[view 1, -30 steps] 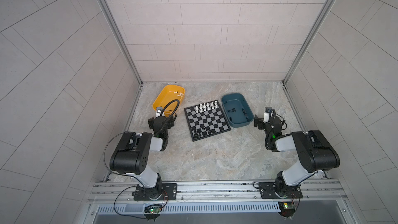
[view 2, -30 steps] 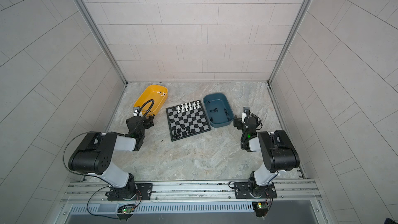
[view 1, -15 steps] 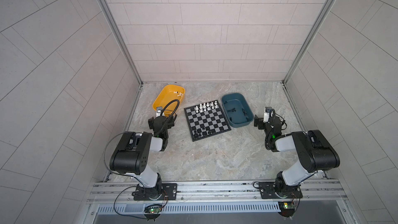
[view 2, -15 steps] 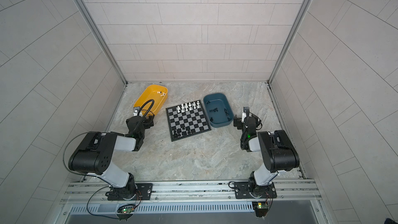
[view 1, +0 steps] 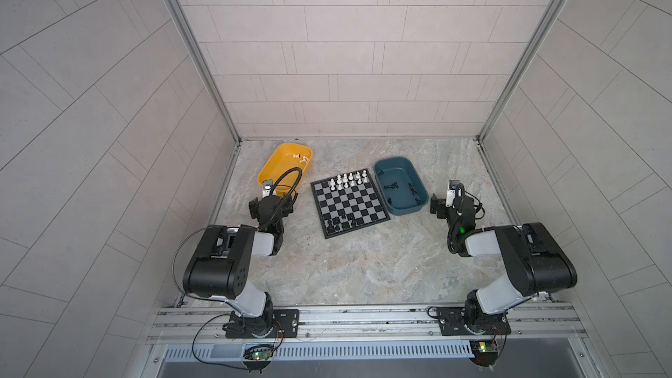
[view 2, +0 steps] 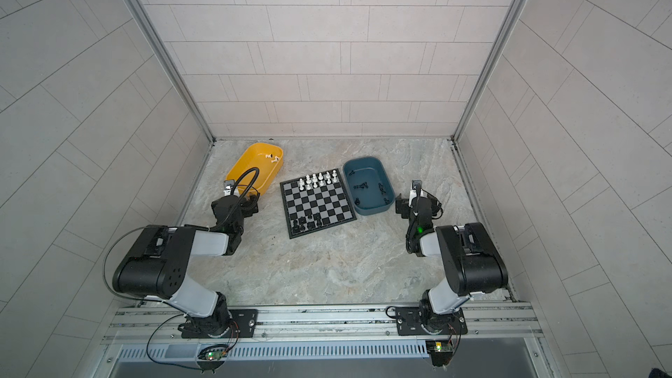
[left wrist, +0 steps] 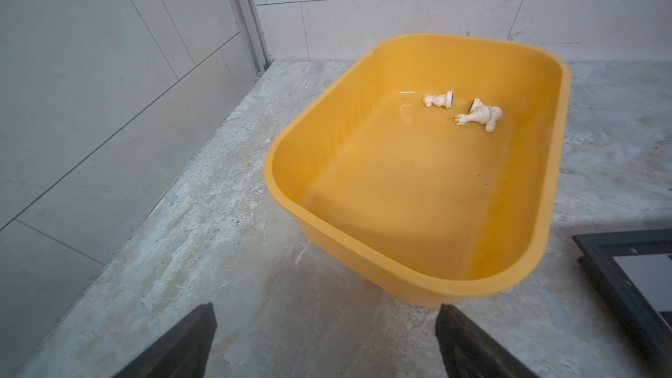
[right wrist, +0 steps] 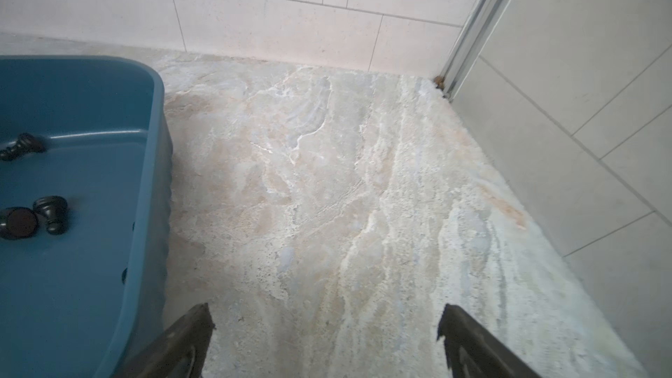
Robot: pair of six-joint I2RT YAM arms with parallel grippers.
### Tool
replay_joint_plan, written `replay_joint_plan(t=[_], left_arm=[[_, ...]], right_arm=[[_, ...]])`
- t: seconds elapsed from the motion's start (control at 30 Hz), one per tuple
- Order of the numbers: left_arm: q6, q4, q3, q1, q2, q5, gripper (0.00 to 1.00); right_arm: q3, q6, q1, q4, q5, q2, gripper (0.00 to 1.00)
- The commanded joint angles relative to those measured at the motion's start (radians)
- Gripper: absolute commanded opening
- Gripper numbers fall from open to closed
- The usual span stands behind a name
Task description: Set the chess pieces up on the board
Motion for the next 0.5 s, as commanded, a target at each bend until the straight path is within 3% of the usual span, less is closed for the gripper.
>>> replay_joint_plan(t=[0.0, 0.1, 0.13, 0.2, 0.27, 0.3, 0.33, 0.37, 0.47], left_arm=[[-0.014, -0.165, 0.066, -0.002, -0.134, -0.060, 1.00], [-0.086, -0.349, 0.113, -0.005, -0.246, -0.082, 1.00], [-0.129, -0.457, 0.157, -0.009, -0.283, -0.069, 1.00], [-0.309, -0.724, 0.265, -0.011, -0.325, -0.094, 1.00], [-0.452, -0.948, 0.392, -0.016, -0.315, -0.083, 1.00], [-0.524, -1.026, 0.438, -0.020, -0.301, -0.071, 1.00], [-0.555, -1.104, 0.495, -0.021, -0.288, 0.018, 1.00], [-0.561, -1.166, 0.539, -0.026, -0.276, 0.111, 1.00], [-0.576, -1.275, 0.611, -0.077, -0.267, 0.243, 1.00]], right_arm=[[0.091, 0.025, 0.016, -0.217, 0.150, -0.171, 0.99], [0.155, 0.157, 0.015, -0.383, 0.258, -0.278, 0.99], [0.179, 0.269, 0.011, -0.462, 0.310, -0.318, 0.99], [0.221, 0.501, -0.013, -0.610, 0.299, -0.379, 0.99], [0.229, 0.681, -0.071, -0.665, 0.106, -0.427, 0.99], [0.214, 0.702, -0.092, -0.608, -0.010, -0.438, 0.99], [0.219, 0.710, -0.092, -0.587, -0.078, -0.446, 0.99], [0.250, 0.716, -0.074, -0.644, -0.110, -0.445, 0.99], [0.441, 0.674, 0.012, -0.908, -0.189, -0.403, 0.99]])
